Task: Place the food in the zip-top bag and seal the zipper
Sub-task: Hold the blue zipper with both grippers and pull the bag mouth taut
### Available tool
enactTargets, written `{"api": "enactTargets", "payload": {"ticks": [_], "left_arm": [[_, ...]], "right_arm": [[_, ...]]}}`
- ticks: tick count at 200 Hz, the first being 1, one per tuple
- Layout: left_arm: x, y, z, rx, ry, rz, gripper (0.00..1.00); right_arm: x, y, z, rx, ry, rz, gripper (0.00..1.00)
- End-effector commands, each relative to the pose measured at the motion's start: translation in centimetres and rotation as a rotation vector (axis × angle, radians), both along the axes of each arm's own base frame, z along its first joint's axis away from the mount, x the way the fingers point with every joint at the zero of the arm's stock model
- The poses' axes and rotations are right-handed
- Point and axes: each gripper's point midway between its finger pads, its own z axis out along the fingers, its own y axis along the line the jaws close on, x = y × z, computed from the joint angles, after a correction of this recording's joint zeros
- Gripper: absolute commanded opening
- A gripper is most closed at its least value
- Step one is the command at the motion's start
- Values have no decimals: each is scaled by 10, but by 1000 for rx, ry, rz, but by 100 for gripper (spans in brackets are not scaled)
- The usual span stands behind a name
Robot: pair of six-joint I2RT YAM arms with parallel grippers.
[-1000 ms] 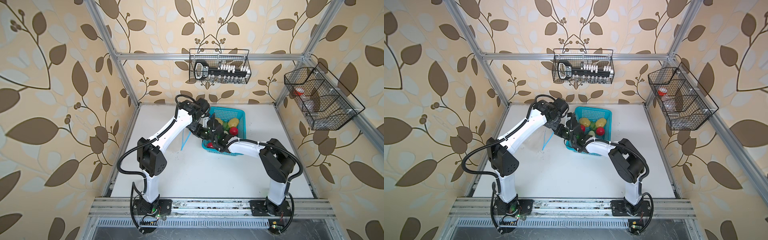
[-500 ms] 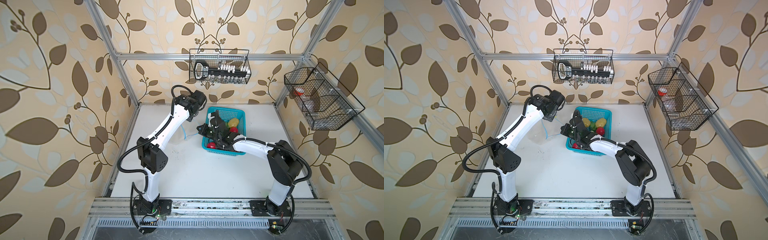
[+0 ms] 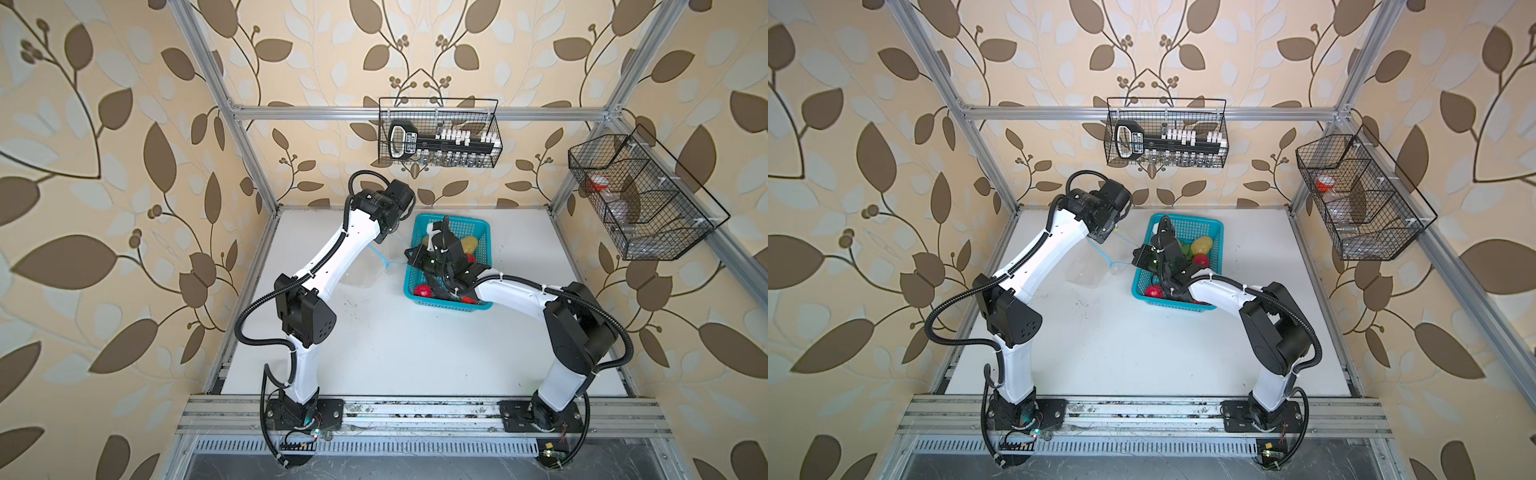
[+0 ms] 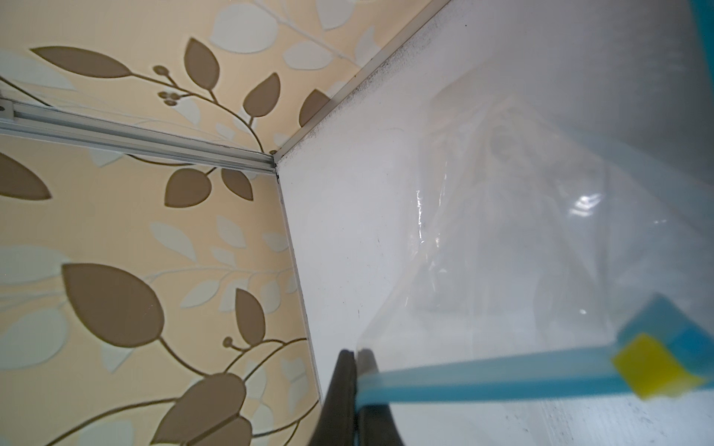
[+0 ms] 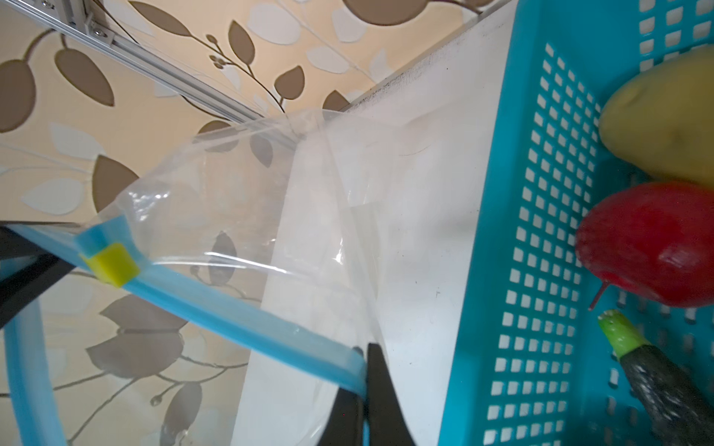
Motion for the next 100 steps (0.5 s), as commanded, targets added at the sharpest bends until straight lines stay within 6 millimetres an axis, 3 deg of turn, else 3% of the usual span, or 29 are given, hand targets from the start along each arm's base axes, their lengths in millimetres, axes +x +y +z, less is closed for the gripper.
{"api": "enactTargets", "payload": {"ticks": [1,63,100], "left_arm": [[-17,61,68,118,-165,124,0],[-28,66,67,133,-150,91,0],[-31,59,50,69,-95,105,0]], "right_arm": [[-5,-48,-75,-207,186,-111,0],[1,-54,-70,-211,168,-104,0],[3,-17,-44,-88,101,29,0]]}}
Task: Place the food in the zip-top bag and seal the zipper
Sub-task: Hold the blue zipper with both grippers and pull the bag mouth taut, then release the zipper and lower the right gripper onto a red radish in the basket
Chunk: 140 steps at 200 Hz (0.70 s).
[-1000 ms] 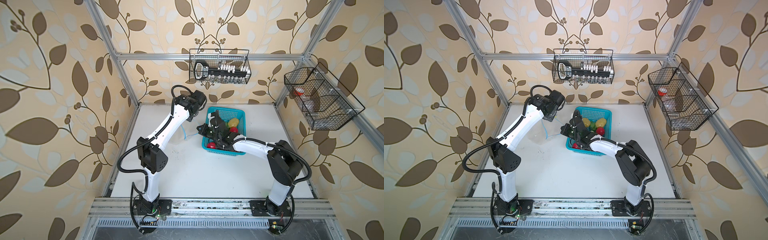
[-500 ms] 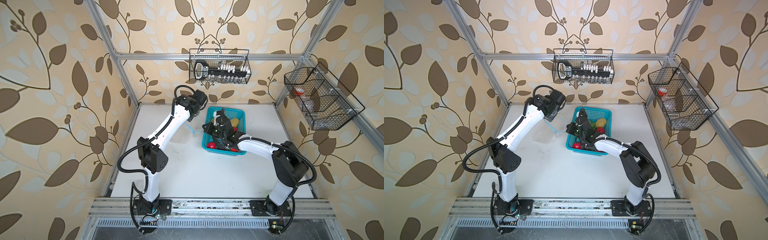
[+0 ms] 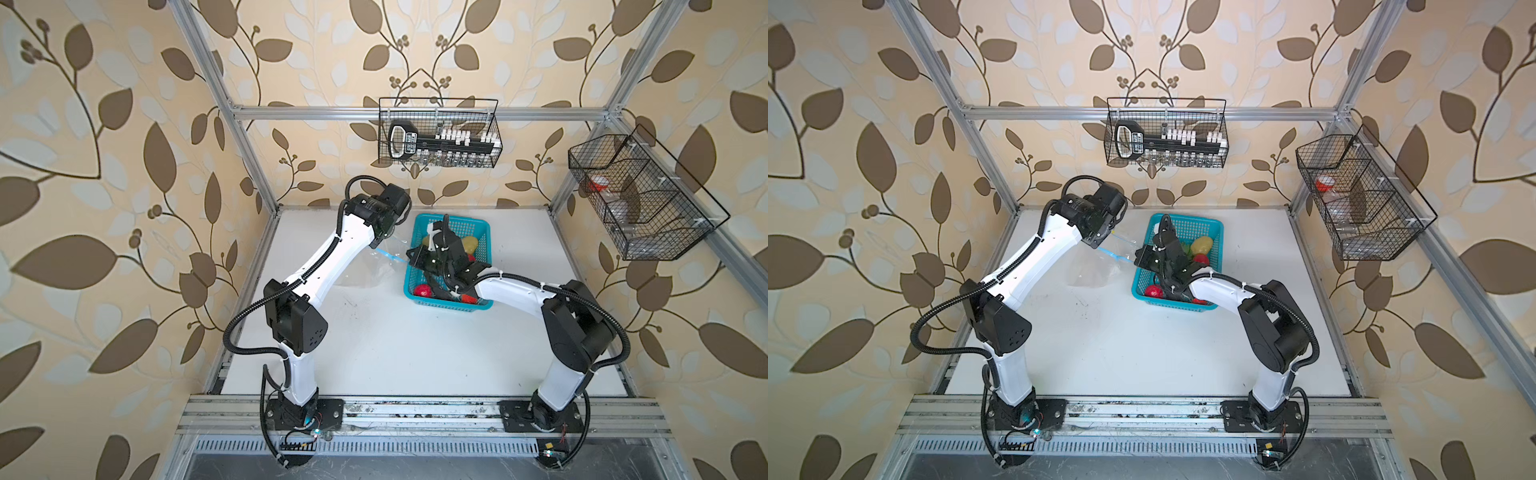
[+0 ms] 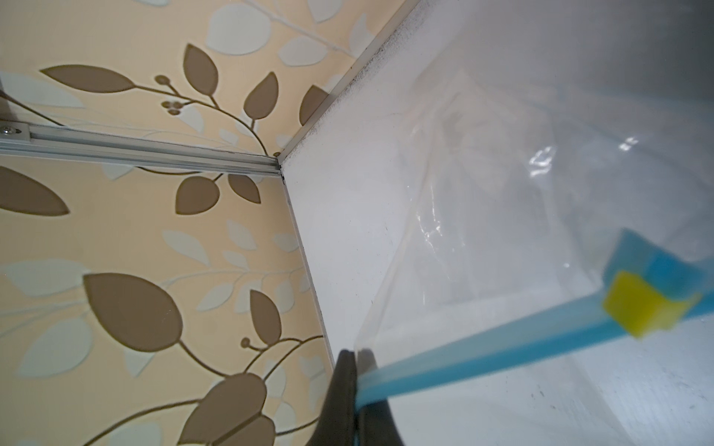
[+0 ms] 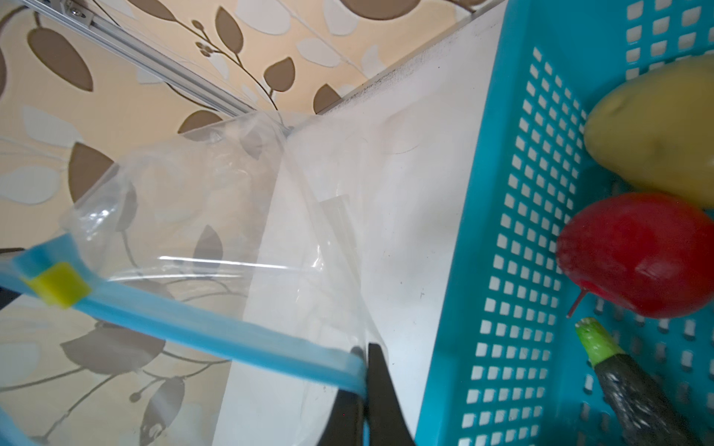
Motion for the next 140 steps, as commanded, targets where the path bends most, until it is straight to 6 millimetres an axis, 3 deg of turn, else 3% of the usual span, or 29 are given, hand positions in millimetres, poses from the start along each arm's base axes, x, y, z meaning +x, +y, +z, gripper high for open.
{"api": "enactTargets", "payload": {"ticks": [1,15,34,39,104,140], "left_arm": [[-15,50,48,29,-121,153,0],[-14,45,42,9,-103,159,0],[-9,43,39,25,-108,176,0],[-7,43,39,34,-114,181,0],[-1,35,27,30,-107,199,0],[-4,28,17,24,-82,195,0]], "right_arm": [[-1,-13,-40,-66,108,-4,0],[-3,4,-27,-47,88,48,16],[-11,22,-15,-44,71,97,27],[-9,28,-1,-28,48,109,30],[-24,50,53,86,-21,187,46],[-30,51,77,144,-47,211,47]]}}
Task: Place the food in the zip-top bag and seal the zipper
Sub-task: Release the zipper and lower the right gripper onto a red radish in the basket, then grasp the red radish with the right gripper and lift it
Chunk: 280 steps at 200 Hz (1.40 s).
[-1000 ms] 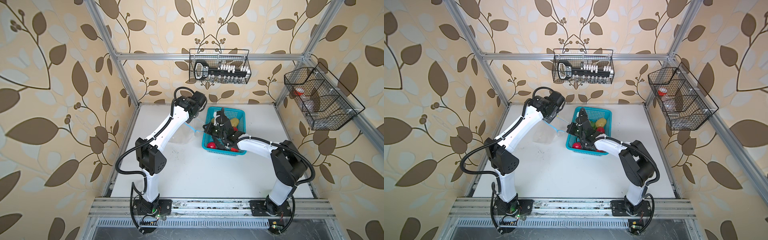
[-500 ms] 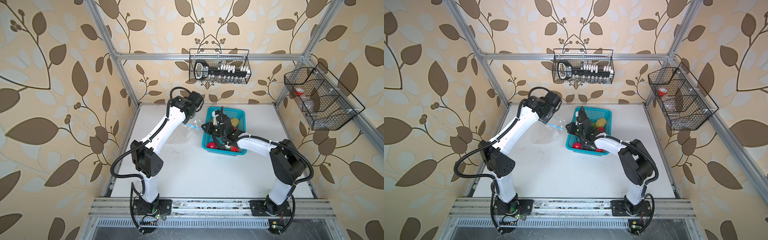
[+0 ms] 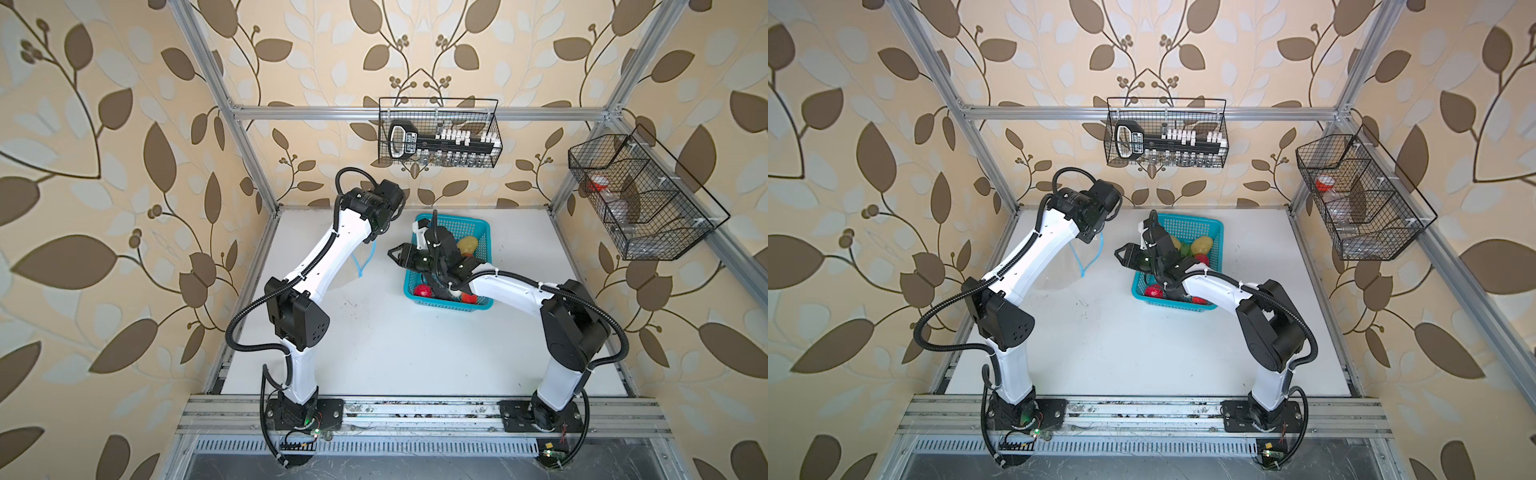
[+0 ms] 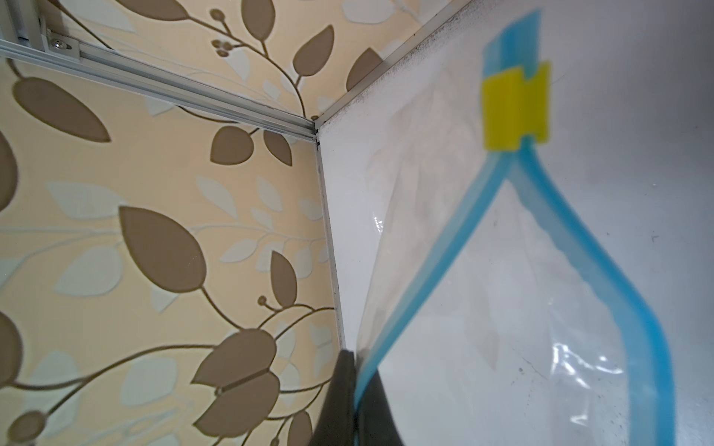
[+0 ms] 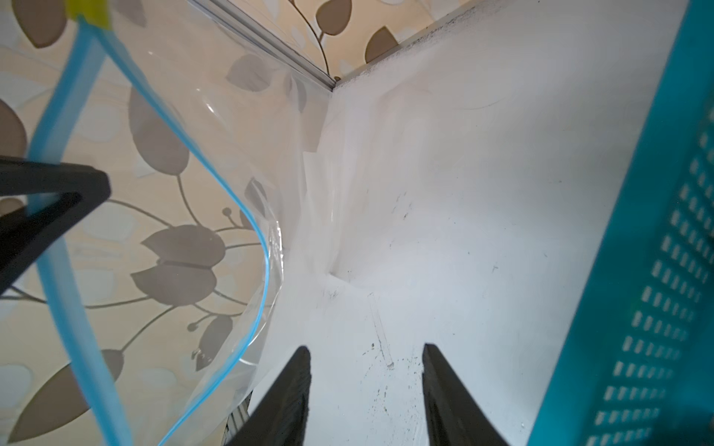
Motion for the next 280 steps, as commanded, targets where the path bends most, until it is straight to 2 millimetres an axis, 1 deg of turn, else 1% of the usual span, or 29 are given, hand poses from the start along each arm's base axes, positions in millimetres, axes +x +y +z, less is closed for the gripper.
{"api": "enactTargets", "payload": {"ticks": [1,16,31,58,70,81,93,111,138,155,178,233,242,266,280], "left_arm": [[-5,0,7,-3,-26,27,0],[-6,0,4,-6,-20,28,0],[-6,0,2,-9,-15,30,0],[-8,-2,1,-16,-10,32,0],[-9,-3,-1,-21,-4,30,0],[-10,-4,-3,-26,2,29,0],[-11,-5,-5,-31,7,30,0],[-12,-5,-6,-40,11,33,0],[-15,-6,-6,-58,17,27,0],[-15,-6,-6,-63,15,27,0],[-16,-7,-6,-70,18,23,0],[-18,-10,-9,-80,28,19,0],[-18,-10,-10,-82,31,19,0],[-18,-11,-11,-86,33,20,0],[-19,-11,-12,-85,35,20,0]], "right_arm": [[-6,4,49,86,-60,31,47],[-6,-5,49,59,-62,9,48],[0,-27,40,-15,-45,-52,50],[14,-74,8,-138,15,-160,51],[19,-94,-8,-202,51,-210,53],[23,-112,-23,-267,79,-263,58],[27,-124,-39,-320,106,-281,61],[36,-133,-61,-356,157,-294,64],[47,-136,-86,-402,209,-310,71],[53,-135,-100,-406,240,-317,72],[62,-135,-115,-415,264,-334,73],[82,-132,-129,-401,281,-364,73],[84,-131,-133,-399,291,-359,73],[87,-131,-143,-395,312,-358,69],[88,-135,-148,-396,323,-378,66]]}}
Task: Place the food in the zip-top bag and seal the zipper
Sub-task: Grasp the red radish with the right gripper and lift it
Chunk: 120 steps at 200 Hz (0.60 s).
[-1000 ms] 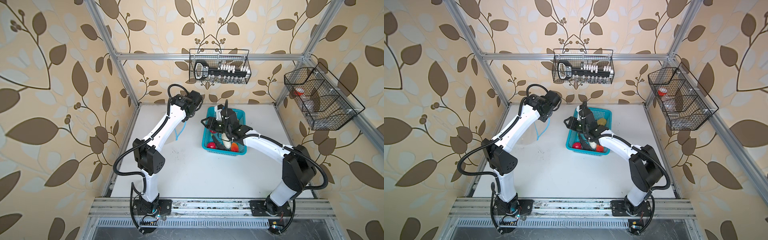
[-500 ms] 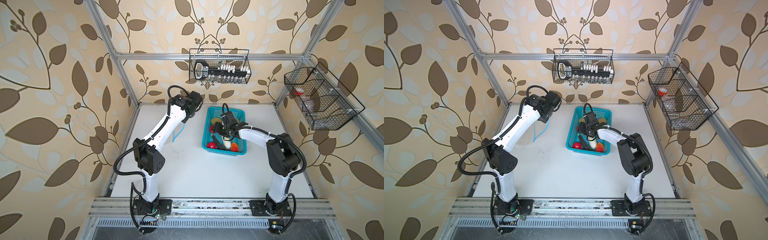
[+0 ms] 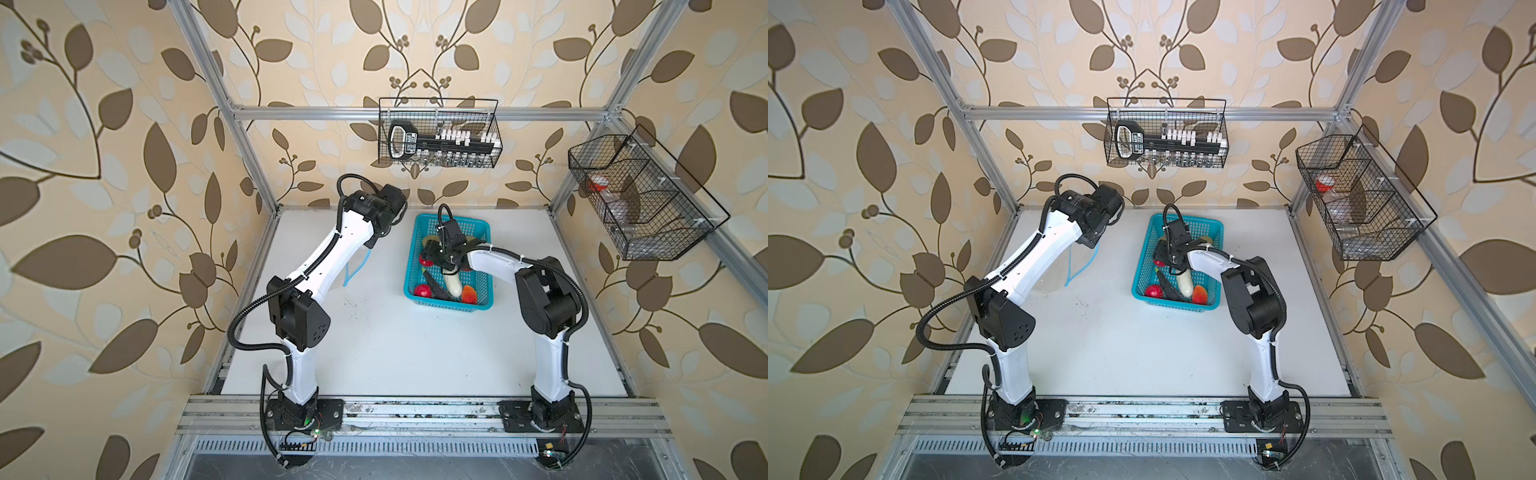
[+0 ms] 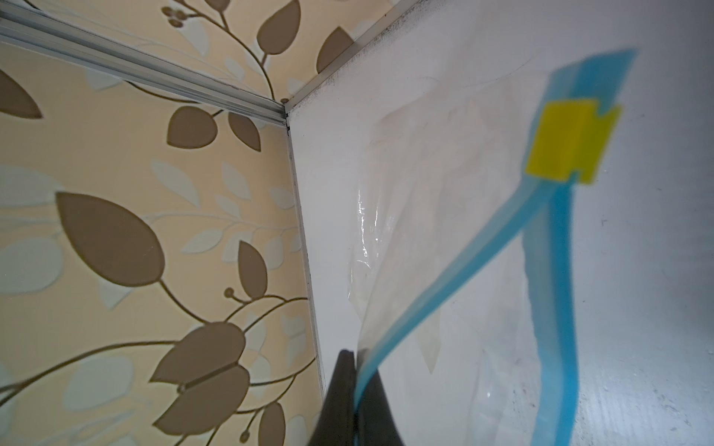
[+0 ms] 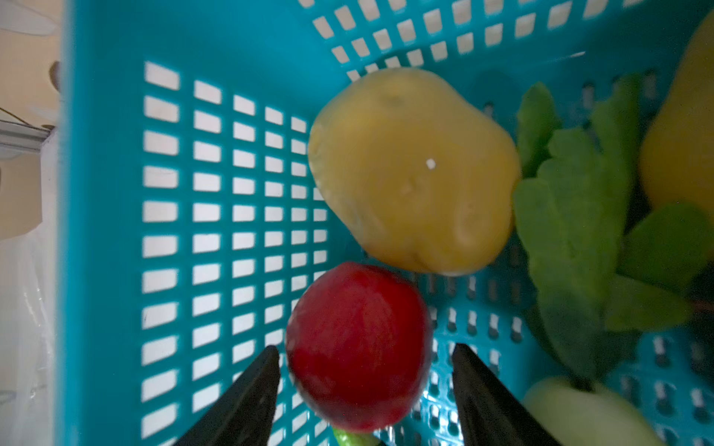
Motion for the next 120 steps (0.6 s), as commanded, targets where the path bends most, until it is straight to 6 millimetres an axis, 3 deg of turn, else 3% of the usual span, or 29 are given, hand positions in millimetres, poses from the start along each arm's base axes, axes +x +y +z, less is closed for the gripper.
{"api": "enactTargets", "payload": {"ticks": [1,26,49,91,110,120], "left_arm": [[-10,1,6,-6,-6,10,0],[-10,1,6,-7,-6,14,0],[-11,1,6,-4,-4,17,0],[-13,0,6,-8,-4,18,0],[-13,-1,6,-11,-3,17,0],[-13,-1,5,-12,1,15,0]], "right_arm": [[4,-5,-12,0,25,-35,65],[6,-5,-15,23,25,-35,54],[6,-4,-6,62,-3,-26,40],[-8,-2,59,206,-181,-14,27],[-28,1,81,278,-257,-3,25],[-37,9,102,331,-315,19,25]]}}
